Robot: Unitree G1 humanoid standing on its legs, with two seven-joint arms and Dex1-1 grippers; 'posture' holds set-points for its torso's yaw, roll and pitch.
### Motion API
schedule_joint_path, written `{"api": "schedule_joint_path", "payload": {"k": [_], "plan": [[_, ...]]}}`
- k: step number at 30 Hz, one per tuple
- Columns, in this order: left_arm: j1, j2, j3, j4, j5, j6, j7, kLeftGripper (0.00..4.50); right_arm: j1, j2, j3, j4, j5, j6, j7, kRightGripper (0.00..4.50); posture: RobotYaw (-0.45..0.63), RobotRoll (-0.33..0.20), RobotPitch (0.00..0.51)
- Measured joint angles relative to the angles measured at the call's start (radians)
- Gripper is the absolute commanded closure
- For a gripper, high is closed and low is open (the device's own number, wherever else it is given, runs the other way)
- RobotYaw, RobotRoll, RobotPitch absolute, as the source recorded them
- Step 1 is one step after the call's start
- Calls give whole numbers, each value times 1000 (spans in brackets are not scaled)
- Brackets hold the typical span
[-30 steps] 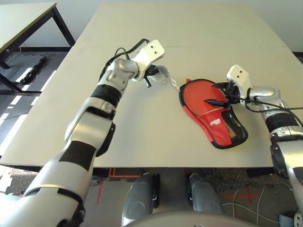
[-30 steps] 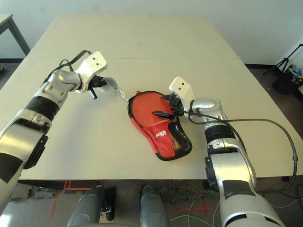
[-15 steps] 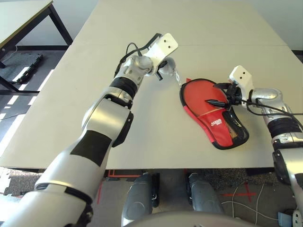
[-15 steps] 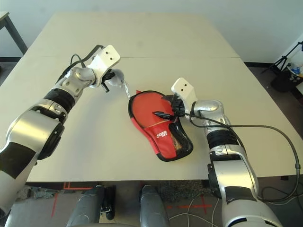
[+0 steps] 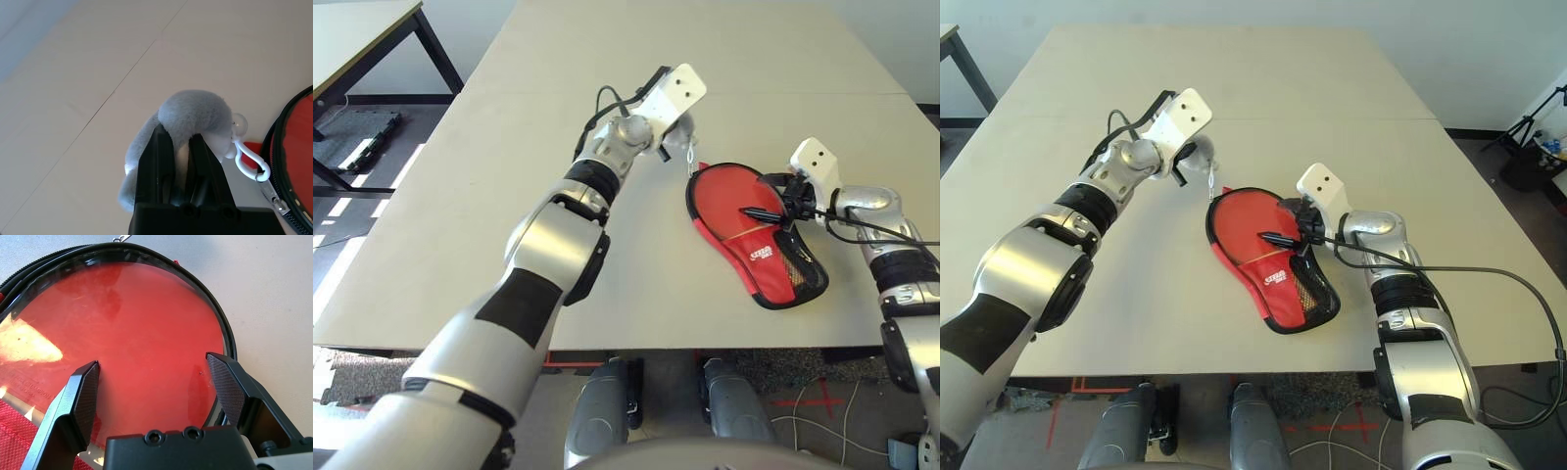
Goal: Store the ping-pong paddle in its case and zip it.
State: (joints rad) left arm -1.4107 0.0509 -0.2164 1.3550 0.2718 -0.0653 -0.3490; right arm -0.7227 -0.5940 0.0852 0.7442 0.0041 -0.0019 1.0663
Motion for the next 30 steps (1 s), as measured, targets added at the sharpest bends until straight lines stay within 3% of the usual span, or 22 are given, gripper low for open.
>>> {"api": "schedule_joint_path", "payload": {"k": [6,11,22,30], "plan": [[-52,-85,56,-28,-44,-44,-38,1701,8,4,-1,-2,1,1,-11,0,-164,0,165],[-89,-84,82,-56,-60,-80,-52,89,13,16,-1,-9,4,1,-21,0,-157,0,167],[-88,37,66,-56,-28,-81,-69,37,14,21,-1,-8,8,1,-28,0,-139,0,161],[-12,216,-30,-58,91,-25,-23,37,9,30,-1,-1,10,1,-30,0,-130,0,157]]}}
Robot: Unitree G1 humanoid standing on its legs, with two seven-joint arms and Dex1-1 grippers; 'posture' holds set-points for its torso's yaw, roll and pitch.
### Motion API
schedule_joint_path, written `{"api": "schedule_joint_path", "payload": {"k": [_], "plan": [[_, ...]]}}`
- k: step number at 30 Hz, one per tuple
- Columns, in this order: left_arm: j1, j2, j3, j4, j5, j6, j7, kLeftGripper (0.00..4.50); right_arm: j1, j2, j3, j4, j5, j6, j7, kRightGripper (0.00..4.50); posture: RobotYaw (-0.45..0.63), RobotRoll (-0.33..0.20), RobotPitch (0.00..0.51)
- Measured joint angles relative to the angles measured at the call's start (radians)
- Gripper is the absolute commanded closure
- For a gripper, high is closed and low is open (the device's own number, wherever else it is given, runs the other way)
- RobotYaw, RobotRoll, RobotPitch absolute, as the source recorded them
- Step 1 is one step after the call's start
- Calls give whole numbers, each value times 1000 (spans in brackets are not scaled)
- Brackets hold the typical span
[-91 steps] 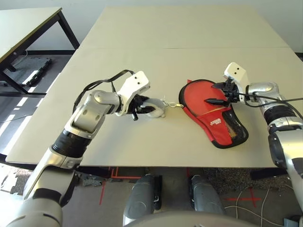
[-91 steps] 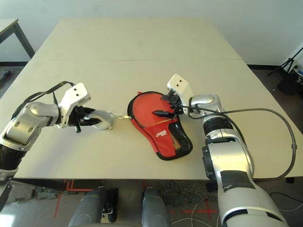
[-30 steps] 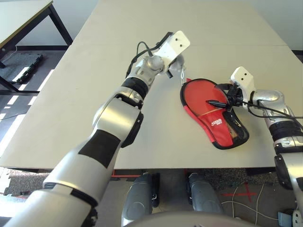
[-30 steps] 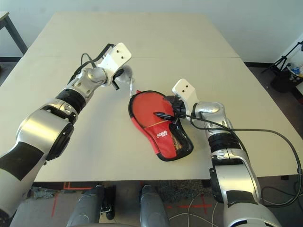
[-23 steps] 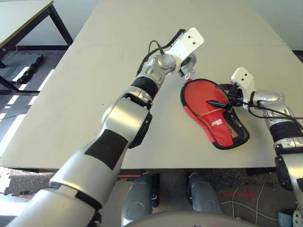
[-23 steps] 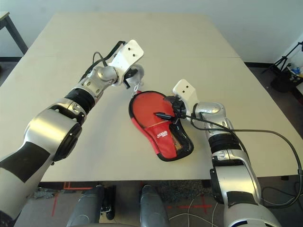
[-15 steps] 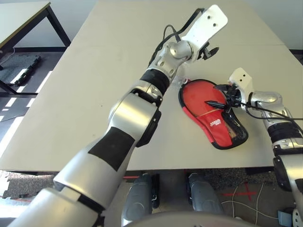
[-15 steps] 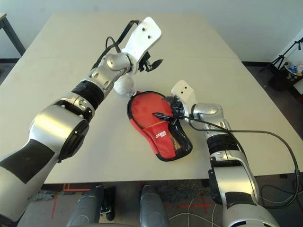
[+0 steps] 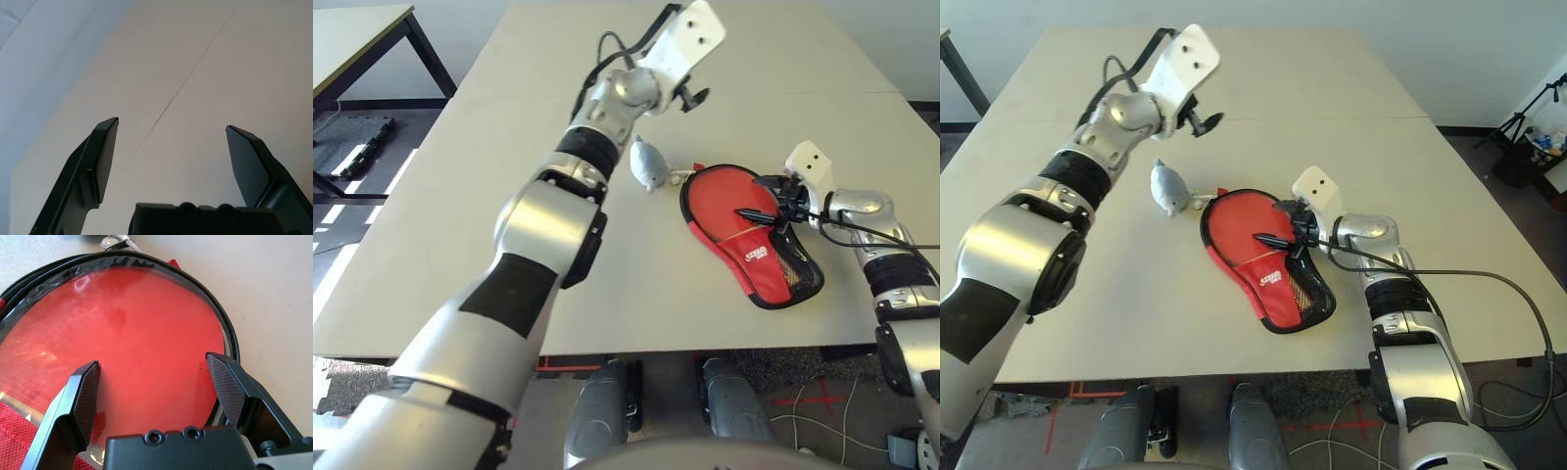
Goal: Store the ping-pong paddle in its case and zip it.
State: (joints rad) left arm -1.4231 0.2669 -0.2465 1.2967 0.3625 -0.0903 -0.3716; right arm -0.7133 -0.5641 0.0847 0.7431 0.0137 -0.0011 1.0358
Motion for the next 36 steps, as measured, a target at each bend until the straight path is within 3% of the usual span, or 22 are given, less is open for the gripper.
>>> {"api": "schedule_joint_path", "payload": {"k": [6,14,28,36], "plan": [[80,111,-47,9,68,55,50,37,-2,-4,0,8,0,0,0,0,-126,0,156],[169,114,-75,8,90,58,50,37,-4,-1,0,15,0,0,-8,0,-129,0,154],[208,-29,-85,7,86,30,19,37,3,-10,-1,6,5,14,-9,0,-148,0,155],[147,-164,1,-28,-14,-7,6,37,13,-14,-2,-6,10,22,-13,0,-160,0,155]]}}
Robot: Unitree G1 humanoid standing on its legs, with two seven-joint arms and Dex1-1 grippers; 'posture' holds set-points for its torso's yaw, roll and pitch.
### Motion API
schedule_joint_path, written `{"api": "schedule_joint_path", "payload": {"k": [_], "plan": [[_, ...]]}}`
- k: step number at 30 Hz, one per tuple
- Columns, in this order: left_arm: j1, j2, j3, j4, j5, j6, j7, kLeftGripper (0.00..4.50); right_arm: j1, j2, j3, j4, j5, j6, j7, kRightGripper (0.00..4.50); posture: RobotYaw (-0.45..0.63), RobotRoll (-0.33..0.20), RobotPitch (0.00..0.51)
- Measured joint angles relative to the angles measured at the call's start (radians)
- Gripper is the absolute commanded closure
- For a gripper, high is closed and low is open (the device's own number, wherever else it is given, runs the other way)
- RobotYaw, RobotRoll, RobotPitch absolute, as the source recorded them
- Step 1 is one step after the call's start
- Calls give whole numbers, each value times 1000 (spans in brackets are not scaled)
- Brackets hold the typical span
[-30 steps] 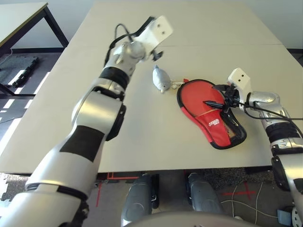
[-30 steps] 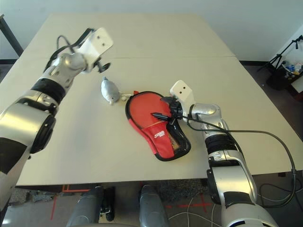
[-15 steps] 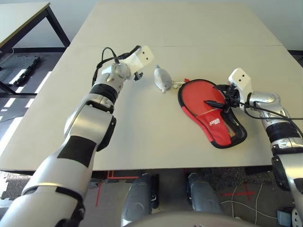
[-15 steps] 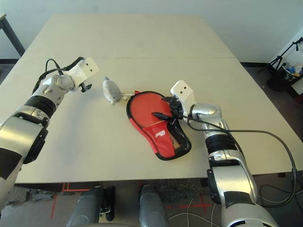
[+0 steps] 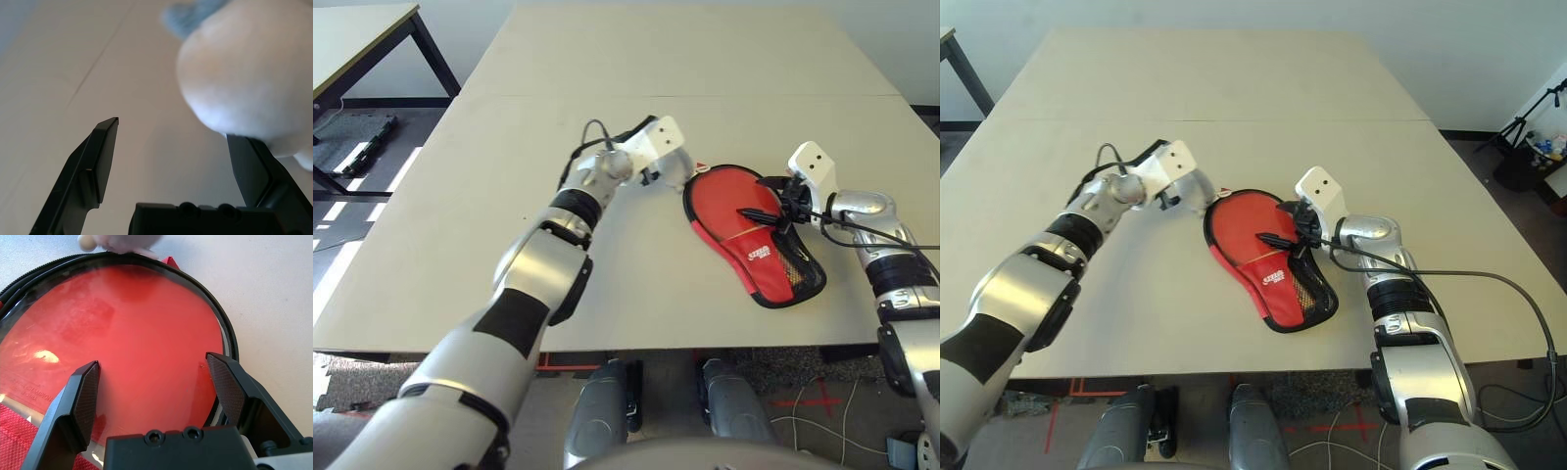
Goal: Store the ping-pong paddle in its case and zip it.
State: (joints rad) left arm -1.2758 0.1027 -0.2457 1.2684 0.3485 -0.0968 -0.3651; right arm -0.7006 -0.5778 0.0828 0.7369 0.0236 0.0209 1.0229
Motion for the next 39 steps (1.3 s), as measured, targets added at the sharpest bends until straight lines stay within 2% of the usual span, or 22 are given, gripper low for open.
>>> {"api": "schedule_joint_path", "payload": {"k": [4,8,19,24,27,31,34,39], "plan": [[-58,-38,35,-47,-45,-36,-1,37,5,-1,0,-8,1,1,-4,0,-159,0,154],[-70,-29,38,-53,-61,-50,-3,37,8,1,0,-14,5,1,-5,0,-154,0,154],[-71,102,34,-59,-61,-55,-27,37,5,3,0,-8,7,1,-8,0,-135,0,151],[-59,169,35,-123,-75,-58,-123,37,1,5,0,2,7,1,-8,0,-128,0,154],[19,194,36,-244,-111,-49,-244,37,-1,8,0,6,7,1,-9,0,-124,0,157],[215,218,34,-497,-181,64,-422,37,-4,11,0,11,8,1,-9,0,-115,0,159],[260,236,34,-593,-185,166,-427,37,-8,12,0,21,8,1,-14,0,-105,0,159],[263,280,28,-594,-127,176,-329,37,-23,16,0,38,8,0,-16,0,-102,0,156]]}}
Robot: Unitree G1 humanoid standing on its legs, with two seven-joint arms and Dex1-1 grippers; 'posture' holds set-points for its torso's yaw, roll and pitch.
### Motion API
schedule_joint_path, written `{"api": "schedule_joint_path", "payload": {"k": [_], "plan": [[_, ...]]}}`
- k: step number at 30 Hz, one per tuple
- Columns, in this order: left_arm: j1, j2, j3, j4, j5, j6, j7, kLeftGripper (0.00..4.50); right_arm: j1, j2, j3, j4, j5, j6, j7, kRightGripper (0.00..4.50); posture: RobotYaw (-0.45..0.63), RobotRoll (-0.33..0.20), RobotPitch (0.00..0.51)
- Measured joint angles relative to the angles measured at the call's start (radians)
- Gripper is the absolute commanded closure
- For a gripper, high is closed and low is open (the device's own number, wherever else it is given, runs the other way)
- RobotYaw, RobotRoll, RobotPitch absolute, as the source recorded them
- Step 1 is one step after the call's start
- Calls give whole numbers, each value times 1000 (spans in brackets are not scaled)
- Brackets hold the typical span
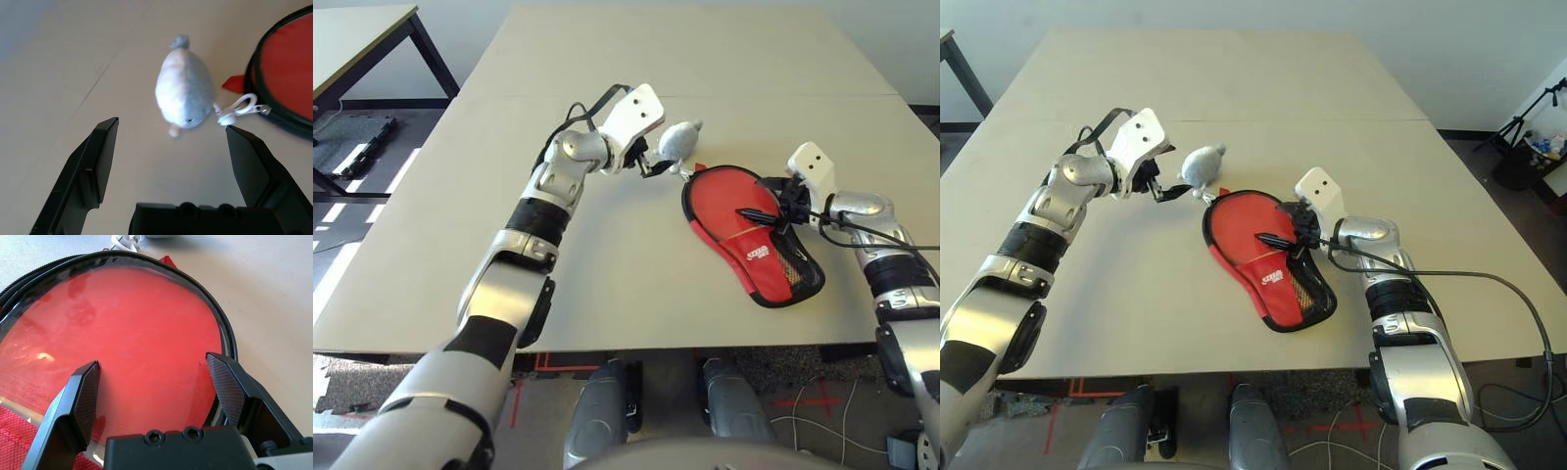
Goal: Store the ping-pong paddle in its case and zip it.
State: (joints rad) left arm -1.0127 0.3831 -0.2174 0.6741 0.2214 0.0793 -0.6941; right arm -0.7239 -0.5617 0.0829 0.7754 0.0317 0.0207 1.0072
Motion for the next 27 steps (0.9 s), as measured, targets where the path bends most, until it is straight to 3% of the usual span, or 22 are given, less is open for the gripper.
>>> {"api": "schedule_joint_path", "payload": {"k": [8,12,21,27], "plan": [[-5,-39,-44,228,94,-91,197,37,-4,-1,0,8,0,-2,2,0,-117,0,146],[-31,-87,-33,289,77,-119,213,37,2,-5,0,2,0,-2,2,0,-131,0,147],[-66,-139,7,278,-18,-104,104,37,28,-10,0,-33,0,-2,2,0,-131,0,147],[17,-86,43,67,-108,-11,-49,37,31,-10,-8,-41,8,12,2,0,-117,0,156]]}}
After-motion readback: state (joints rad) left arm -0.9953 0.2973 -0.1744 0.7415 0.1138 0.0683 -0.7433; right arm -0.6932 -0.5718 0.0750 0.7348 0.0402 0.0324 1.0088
